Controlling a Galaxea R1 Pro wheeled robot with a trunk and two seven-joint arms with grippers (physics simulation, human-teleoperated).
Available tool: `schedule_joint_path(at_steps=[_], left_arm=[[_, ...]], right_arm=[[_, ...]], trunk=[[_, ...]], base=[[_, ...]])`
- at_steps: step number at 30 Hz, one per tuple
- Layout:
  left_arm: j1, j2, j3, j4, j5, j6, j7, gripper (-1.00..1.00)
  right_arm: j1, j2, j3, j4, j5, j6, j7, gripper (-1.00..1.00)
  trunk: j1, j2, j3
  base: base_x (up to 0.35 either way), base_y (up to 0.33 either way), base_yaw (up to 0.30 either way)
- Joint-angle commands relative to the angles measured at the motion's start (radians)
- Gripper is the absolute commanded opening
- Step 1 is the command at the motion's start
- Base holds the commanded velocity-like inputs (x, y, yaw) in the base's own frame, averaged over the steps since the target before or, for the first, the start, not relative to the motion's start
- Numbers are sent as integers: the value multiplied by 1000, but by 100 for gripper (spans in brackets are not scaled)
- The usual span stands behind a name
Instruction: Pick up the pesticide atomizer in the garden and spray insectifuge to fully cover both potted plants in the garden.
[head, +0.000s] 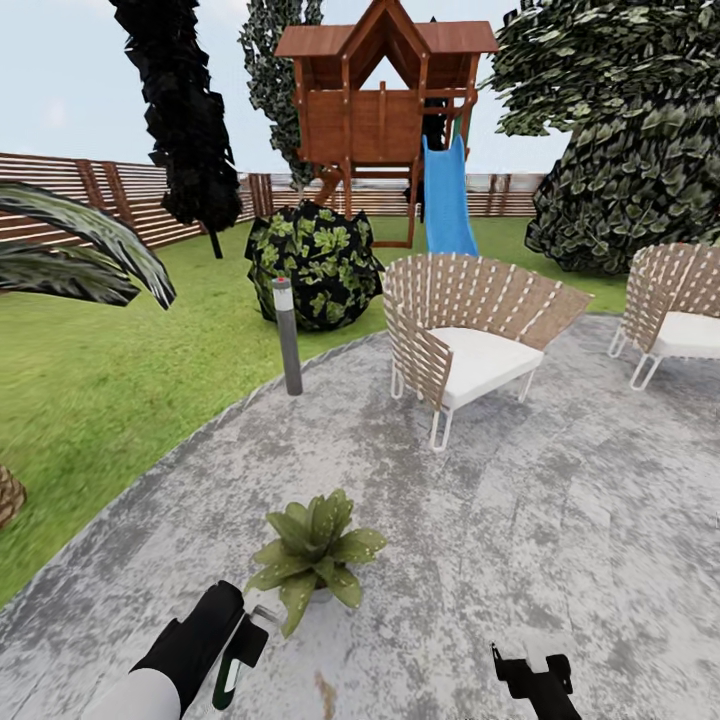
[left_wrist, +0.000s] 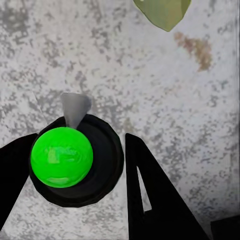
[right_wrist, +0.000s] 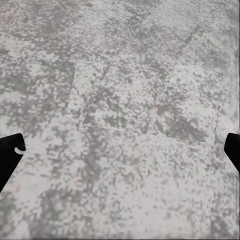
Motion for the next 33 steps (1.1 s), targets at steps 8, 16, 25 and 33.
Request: schedule_joint_path(at_steps=[8, 16, 25, 33], left_arm=[[0, -1, 2, -1, -11, 5, -8, -100], [0, -2, 5, -2, -12, 4, -7, -100], [-1, -1, 5, -2, -11, 5, -7, -100], [-1, -1, 4, -2, -12, 3, -7, -100]], right_arm=[[-1, 1, 9, 0, -7, -2, -2, 100], [-1, 0, 8, 1, -7, -2, -2, 100], [-1, 14, 8, 0, -7, -4, -4, 100], [0, 15, 7, 0, -7, -4, -5, 100]], trunk=[[0, 0, 5], [0, 0, 6], [0, 0, 6], [0, 0, 8]], base=[[-93, 169, -203], [8, 298, -10], [81, 281, -1], [65, 33, -185]])
